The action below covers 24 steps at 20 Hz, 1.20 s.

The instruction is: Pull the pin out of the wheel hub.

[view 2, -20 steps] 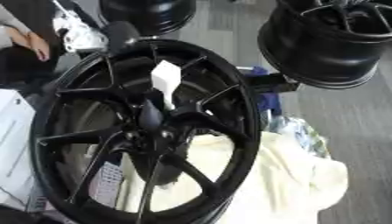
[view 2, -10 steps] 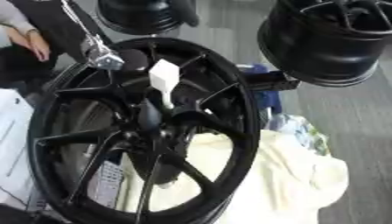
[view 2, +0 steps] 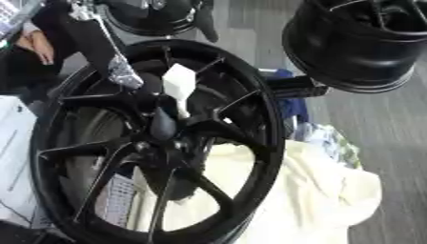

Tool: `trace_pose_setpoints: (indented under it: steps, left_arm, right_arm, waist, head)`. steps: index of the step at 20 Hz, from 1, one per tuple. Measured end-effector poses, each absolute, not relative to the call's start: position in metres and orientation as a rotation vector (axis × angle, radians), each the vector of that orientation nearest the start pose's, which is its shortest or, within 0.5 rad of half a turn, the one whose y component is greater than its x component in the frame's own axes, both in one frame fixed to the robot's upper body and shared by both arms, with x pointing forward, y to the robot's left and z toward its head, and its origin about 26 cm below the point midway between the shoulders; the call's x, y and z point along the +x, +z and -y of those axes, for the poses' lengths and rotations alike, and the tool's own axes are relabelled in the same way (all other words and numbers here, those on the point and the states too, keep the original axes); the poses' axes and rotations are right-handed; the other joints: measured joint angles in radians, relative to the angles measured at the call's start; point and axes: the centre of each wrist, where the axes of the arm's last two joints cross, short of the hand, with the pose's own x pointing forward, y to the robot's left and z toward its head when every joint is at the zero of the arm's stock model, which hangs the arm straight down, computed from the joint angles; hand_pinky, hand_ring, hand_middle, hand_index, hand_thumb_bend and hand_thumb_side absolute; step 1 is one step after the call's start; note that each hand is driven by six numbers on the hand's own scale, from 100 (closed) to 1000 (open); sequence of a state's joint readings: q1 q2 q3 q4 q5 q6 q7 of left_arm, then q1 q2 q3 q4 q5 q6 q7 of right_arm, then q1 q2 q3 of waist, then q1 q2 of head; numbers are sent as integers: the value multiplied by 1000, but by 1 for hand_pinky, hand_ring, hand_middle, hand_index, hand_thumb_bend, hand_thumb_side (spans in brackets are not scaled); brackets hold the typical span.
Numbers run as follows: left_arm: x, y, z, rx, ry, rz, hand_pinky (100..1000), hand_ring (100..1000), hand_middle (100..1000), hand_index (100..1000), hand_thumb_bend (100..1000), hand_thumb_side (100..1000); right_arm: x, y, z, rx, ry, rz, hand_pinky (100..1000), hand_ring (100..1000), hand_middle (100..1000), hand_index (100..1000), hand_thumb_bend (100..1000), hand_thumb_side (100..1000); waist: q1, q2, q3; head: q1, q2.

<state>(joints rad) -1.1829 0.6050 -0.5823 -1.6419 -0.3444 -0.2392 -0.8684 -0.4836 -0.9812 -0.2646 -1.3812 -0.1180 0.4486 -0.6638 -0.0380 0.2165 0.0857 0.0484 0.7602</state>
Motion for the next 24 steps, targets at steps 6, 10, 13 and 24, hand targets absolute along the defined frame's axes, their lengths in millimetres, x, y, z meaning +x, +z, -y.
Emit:
trace_pose_setpoints:
  steps: [6,10,13,24]
  left_arm:
    - [363,348,-128,-661,2708,-1768,918,925,830,919,478,407]
    - [365,346,-129,-710,2714,-1756,915,917,803,896,492,518]
    - [368,342,-131,-720,2733,-1752,909,904,774,878,442,586]
    - [381,336,-135,-769,2800,-1754,890,887,749,889,418,561]
  right_arm:
    - [325,303,493,-1407,-439,1569,829,637,810,894,100,464]
    - [326,301,494,-1400,-450,1564,829,635,810,896,100,472]
    - [325,301,495,-1396,-458,1563,829,635,810,896,100,474]
    - [326,299,496,-1385,-477,1562,830,633,809,897,100,486]
  waist:
    - [-1,6,1]
    - [-3,10,1]
    - [-4,14,1]
    - [-7,28,-10]
  head:
    - [1,-1]
    - [2,-2]
    - [2,-2]
    - [13,-15]
